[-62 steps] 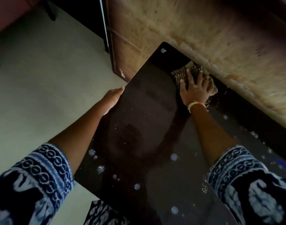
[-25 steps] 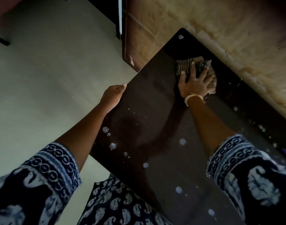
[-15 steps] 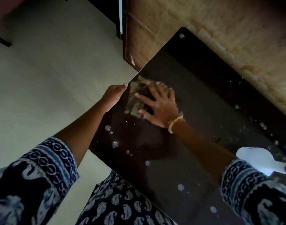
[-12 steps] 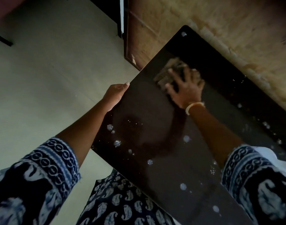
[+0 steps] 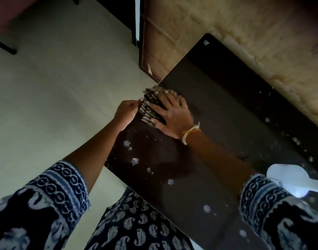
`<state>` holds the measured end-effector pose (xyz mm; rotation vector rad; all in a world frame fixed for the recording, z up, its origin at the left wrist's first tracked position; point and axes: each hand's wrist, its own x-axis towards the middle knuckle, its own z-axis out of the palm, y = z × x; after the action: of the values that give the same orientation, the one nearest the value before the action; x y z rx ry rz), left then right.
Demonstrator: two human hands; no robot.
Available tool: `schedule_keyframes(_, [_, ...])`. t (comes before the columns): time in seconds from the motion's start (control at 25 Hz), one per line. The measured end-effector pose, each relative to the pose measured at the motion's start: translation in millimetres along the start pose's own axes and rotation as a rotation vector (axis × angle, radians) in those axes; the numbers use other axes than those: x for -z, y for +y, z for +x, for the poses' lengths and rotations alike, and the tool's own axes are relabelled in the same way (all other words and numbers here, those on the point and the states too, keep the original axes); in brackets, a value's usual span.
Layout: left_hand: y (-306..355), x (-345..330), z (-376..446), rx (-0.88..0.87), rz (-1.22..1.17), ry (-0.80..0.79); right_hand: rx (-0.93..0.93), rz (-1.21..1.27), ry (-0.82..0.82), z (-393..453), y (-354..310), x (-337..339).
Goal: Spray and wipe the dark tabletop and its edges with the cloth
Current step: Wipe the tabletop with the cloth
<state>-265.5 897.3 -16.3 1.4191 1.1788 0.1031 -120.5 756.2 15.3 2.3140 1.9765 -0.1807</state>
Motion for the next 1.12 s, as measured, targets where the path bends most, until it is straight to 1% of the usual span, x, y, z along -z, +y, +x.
schedule_keyframes(0.04, [-0.4,0.0,1.0,-0.007,0.014,-0.005,-0.018,-0.019,0.033,4.6,23.8,-0.6])
schedule_keyframes(0.08, [0.2,0.9,0.6,-0.012,0.028,-0.012,-0.129,-0.039,0.06,8.7,49.3,-2.0])
schedule_keyframes(0.16, [-1.4,2.3,0.6,-0.023,0.022,-0.021,-0.505,-0.029,0.08,9.3,101.1,-1.1])
schedule_keyframes(0.2, [-2.2,2.6,0.2,-0.019,0.016,-0.025,-0.7,0.023,0.071,6.9,120.6,0.6])
schedule_keyframes(0.28, [-2.2,3.3,-3.0,-0.012,0.022,-0.023,-1.019,0.176,0.003,8.8,131.4,6.2])
schedule_keyframes(0.32, [-1.5,3.4,-5.5,-0.013,0.031,-0.017,-1.105,0.227,-0.022,13.8,122.7,9.7])
schedule_keyframes(0.36, [-0.3,3.6,-7.5,-0.018,0.041,-0.011,-1.11,0.239,-0.026,19.0,105.9,13.1])
schedule_keyframes(0.4, [2.0,4.9,-11.5,-0.024,0.06,-0.005,-1.03,0.221,-0.011,23.4,85.3,13.5])
schedule_keyframes(0.44, [1.5,6.4,-13.0,-0.02,0.08,0.001,-0.882,0.187,0.016,26.1,62.0,12.0])
schedule_keyframes(0.48, [0.2,8.9,-15.4,-0.009,0.098,0.0,-0.702,0.146,0.04,25.1,36.5,10.2])
schedule_keyframes(0.56, [-7.8,16.0,-21.5,0.034,0.061,-0.005,-0.316,0.073,0.035,2.0,-19.0,3.9])
schedule_keyframes(0.64, [-17.1,24.8,-30.9,0.06,-0.004,0.016,-0.001,0.031,0.003,-35.1,-58.8,-1.2])
schedule_keyframes(0.72, [-26.6,32.9,-41.0,0.048,-0.014,0.008,0.282,0.01,-0.056,-50.5,-51.0,-0.8])
schedule_keyframes(0.76, [-29.2,35.4,-46.1,0.038,0.001,0.006,0.37,-0.013,-0.052,-47.6,-33.4,-1.6])
schedule_keyframes(0.8, [-31.3,37.8,-50.6,0.021,0.026,0.004,0.371,-0.031,-0.045,-41.5,-11.7,-2.5])
schedule_keyframes(0.84, [-33.9,40.3,-55.2,0.005,0.051,0.008,0.272,-0.033,-0.01,-33.2,11.4,-3.6])
schedule_keyframes(0.88, [-36.1,42.8,-59.8,0.009,0.072,0.017,0.087,-0.01,0.038,-25.3,34.2,-2.9])
schedule_keyframes(0.92, [-38.6,45.2,-63.1,0.017,0.089,0.029,-0.154,0.035,0.063,-19.8,52.3,-0.2])
schedule_keyframes(1.0, [-42.5,49.7,-67.5,0.039,0.116,0.042,-0.638,0.164,0.015,-10.4,66.0,6.8])
schedule_keyframes(1.04, [-42.7,51.3,-69.6,0.05,0.131,0.045,-0.785,0.199,-0.023,-6.9,59.1,9.9])
schedule_keyframes(1.08, [-43.0,52.7,-70.7,0.052,0.146,0.047,-0.827,0.199,-0.044,-4.9,43.9,13.7])
schedule_keyframes(1.12, [-42.1,54.2,-72.5,0.056,0.164,0.047,-0.763,0.172,-0.048,-4.7,25.1,15.6])
